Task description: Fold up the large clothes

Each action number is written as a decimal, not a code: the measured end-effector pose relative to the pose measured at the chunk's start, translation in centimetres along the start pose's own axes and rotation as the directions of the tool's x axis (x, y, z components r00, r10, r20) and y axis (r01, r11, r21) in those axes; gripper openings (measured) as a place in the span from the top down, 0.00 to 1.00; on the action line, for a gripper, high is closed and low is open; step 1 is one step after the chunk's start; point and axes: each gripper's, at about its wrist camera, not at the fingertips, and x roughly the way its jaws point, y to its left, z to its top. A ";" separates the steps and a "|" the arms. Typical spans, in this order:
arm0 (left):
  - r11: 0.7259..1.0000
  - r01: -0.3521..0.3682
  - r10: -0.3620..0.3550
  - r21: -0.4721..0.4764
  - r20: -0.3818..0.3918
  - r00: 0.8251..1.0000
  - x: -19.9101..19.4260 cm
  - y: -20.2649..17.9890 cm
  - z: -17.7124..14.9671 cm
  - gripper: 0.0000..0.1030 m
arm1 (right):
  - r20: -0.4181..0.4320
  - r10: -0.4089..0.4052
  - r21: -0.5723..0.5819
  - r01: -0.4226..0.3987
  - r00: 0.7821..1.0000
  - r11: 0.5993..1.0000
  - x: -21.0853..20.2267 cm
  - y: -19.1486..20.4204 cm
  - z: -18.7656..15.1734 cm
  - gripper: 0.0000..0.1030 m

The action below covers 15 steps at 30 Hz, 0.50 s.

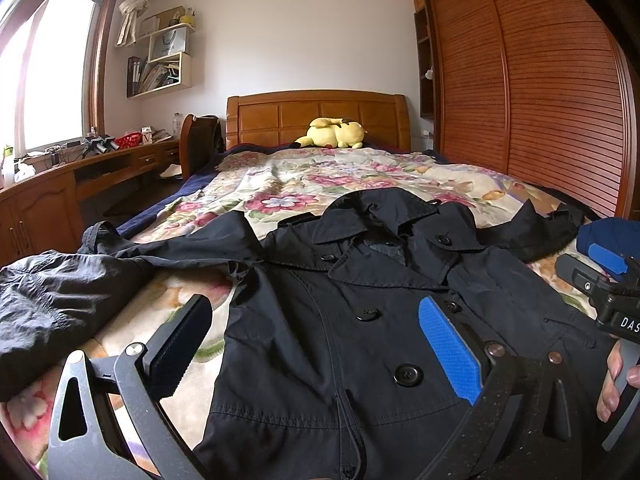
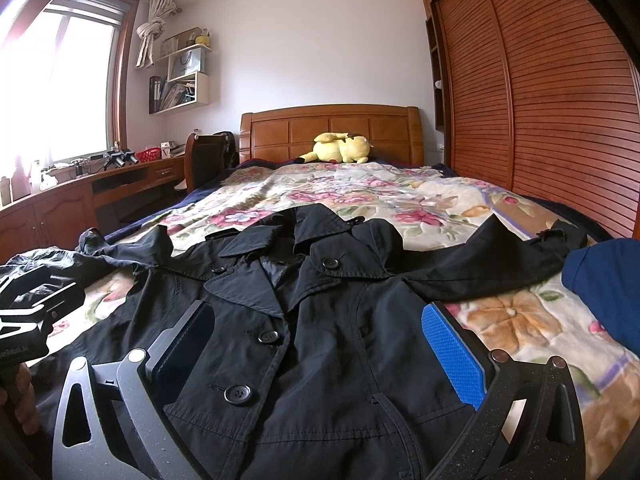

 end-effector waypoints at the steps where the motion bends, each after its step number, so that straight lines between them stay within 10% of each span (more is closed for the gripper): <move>1: 1.000 0.000 0.000 0.001 0.000 1.000 0.0 0.0 0.0 0.00 | 0.000 0.001 0.000 -0.001 1.000 1.000 0.0 0.0 0.0 0.00; 15: 1.000 0.000 0.000 -0.002 0.003 1.000 -0.1 0.1 0.1 0.00 | 0.000 0.001 0.000 -0.001 1.000 1.000 -0.1 -0.1 0.1 0.00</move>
